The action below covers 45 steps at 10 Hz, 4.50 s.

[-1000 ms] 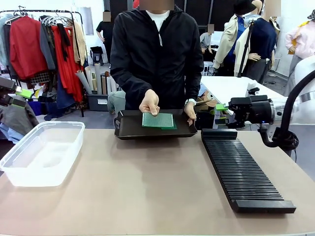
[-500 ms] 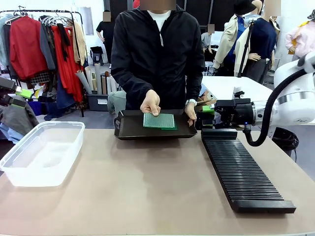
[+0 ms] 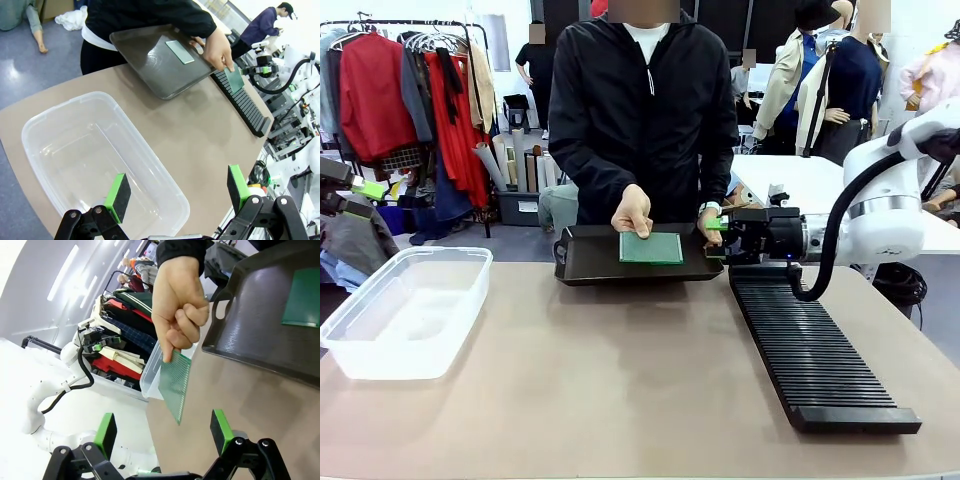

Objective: Sort PCBs into racks and boxes based on the side picked up.
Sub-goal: Pick up the Blank PCB handed by the Human.

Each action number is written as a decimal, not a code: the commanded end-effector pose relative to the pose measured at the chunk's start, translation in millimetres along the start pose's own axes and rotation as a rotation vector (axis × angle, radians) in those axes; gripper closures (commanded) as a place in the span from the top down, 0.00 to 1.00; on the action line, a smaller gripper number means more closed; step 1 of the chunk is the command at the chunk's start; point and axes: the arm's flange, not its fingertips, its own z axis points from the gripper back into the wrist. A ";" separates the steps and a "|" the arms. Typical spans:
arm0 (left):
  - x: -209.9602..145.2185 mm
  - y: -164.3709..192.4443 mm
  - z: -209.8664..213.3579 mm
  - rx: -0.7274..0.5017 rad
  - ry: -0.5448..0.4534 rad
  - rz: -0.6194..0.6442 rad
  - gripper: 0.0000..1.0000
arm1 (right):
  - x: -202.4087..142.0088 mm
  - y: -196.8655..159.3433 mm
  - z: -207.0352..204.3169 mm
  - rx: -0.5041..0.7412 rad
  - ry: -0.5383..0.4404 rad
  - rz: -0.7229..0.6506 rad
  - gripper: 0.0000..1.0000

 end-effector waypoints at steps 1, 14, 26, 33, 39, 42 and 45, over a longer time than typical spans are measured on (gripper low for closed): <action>-0.7 -0.1 0.3 0.000 0.004 -0.003 1.00 | 3.8 -5.4 -15.7 0.007 -0.013 0.033 1.00; -0.7 -0.1 0.3 0.000 0.004 -0.003 1.00 | 14.7 -33.8 -50.1 0.134 0.084 0.023 1.00; -0.7 -0.1 0.3 0.000 0.004 -0.003 1.00 | 49.5 -53.9 -66.2 0.234 0.251 0.035 1.00; -0.7 -0.1 0.3 0.000 0.004 -0.003 1.00 | 49.0 -57.8 -62.0 0.211 0.191 0.039 0.21; -0.7 -0.1 0.3 0.000 0.004 -0.003 1.00 | 46.1 -63.7 -60.3 0.223 0.191 0.022 0.00; -0.7 -0.1 0.3 0.000 0.004 -0.003 1.00 | 43.2 -66.0 -57.6 0.212 0.208 0.042 0.00; -0.7 -0.1 0.3 0.000 0.004 -0.003 1.00 | 43.2 -66.0 -57.6 0.212 0.208 0.042 0.00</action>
